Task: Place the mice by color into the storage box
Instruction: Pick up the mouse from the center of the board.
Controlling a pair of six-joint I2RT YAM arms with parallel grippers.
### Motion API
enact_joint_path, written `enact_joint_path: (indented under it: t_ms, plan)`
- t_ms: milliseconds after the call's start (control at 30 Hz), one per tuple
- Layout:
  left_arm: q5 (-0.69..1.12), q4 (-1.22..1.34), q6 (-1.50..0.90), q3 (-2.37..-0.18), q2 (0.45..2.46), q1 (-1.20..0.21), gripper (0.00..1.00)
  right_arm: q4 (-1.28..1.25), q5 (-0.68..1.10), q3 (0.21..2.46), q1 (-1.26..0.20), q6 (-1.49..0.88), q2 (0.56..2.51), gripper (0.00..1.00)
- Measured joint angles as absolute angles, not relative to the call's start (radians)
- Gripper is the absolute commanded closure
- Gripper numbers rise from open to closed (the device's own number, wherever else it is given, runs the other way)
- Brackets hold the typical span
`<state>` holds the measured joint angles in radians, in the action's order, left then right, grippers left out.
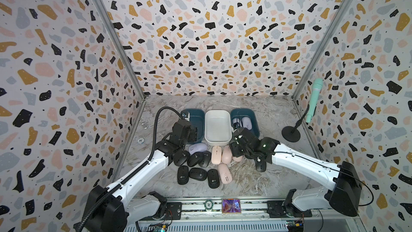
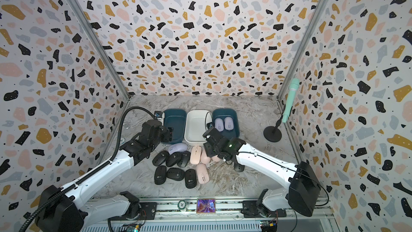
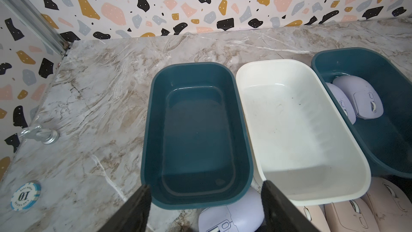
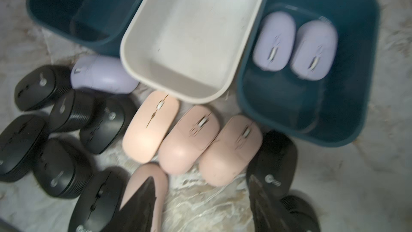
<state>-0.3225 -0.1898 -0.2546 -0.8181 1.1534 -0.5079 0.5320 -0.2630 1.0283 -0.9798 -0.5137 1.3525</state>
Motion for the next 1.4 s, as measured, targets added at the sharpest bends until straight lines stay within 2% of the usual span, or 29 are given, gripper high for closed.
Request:
enact_joint_path:
  t_ms: [133, 300, 967, 1400]
  plan:
    - [-0.307, -0.228, -0.254, -0.818, 1.138, -0.508, 0.22, 0.543, -0.24, 0.994, -1.105, -0.645, 1.378, 0.33]
    - [-0.29, -0.262, -0.254, -0.818, 1.134, -0.508, 0.22, 0.525, -0.2, 0.946, -1.152, -0.738, 1.44, 0.32]
    - [-0.27, -0.268, -0.246, -0.818, 1.129, -0.508, 0.21, 0.464, -0.121, 0.962, -1.162, -0.78, 1.618, 0.33]
    - [-0.27, -0.268, -0.246, -0.818, 1.13, -0.508, 0.21, 0.494, -0.141, 0.986, -1.162, -0.78, 1.651, 0.39]
